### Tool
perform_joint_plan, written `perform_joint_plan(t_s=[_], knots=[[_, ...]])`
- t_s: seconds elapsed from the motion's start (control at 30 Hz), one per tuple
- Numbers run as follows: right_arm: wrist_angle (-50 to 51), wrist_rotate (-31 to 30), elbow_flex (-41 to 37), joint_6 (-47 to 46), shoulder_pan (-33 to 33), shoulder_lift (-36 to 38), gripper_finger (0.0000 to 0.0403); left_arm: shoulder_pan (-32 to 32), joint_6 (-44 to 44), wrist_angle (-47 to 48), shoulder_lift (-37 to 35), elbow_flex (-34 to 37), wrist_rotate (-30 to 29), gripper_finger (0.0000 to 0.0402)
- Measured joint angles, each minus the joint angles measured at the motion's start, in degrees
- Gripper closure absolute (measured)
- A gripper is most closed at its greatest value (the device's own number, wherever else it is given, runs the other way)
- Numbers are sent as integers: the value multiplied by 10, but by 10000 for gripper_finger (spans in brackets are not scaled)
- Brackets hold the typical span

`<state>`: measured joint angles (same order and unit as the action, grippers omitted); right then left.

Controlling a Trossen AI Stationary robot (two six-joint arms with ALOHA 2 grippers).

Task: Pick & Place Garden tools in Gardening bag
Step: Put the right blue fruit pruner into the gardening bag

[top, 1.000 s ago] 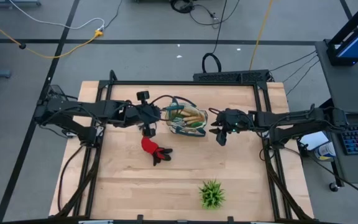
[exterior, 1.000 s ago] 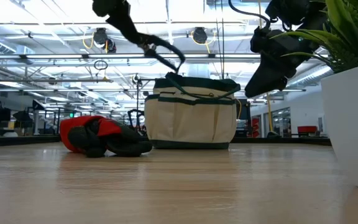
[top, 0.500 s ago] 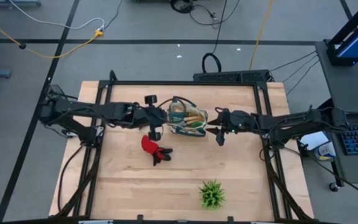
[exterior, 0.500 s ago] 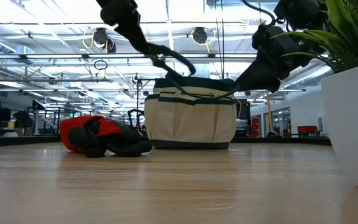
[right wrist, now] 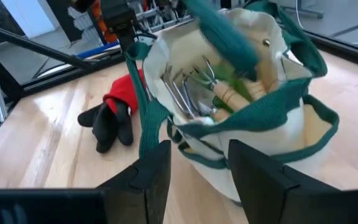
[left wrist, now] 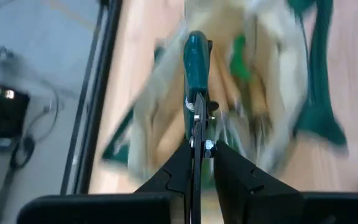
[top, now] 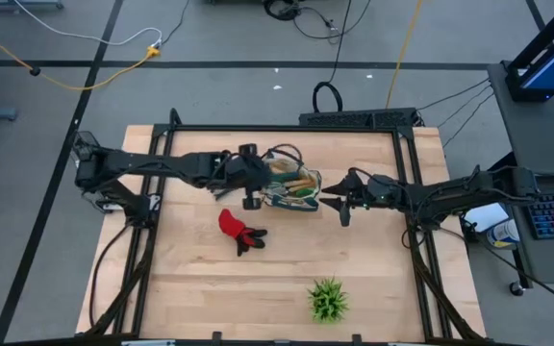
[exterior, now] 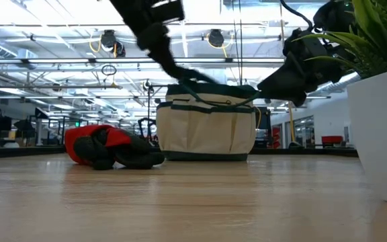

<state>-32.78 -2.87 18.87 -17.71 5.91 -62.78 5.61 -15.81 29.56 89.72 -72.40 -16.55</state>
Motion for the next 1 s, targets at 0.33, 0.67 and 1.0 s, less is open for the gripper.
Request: perform_joint_plan(t_s=[0.33,0.67,1.0], knots=[[-19,1,-1,4,0,0,245,40,-21,-64,71,1,49,355],[-16,1,-1,5,0,0,245,64,-17,-117,92,2,46,355],[-17,0,-1,9,0,0,245,82,-21,-108,92,1,66,355]])
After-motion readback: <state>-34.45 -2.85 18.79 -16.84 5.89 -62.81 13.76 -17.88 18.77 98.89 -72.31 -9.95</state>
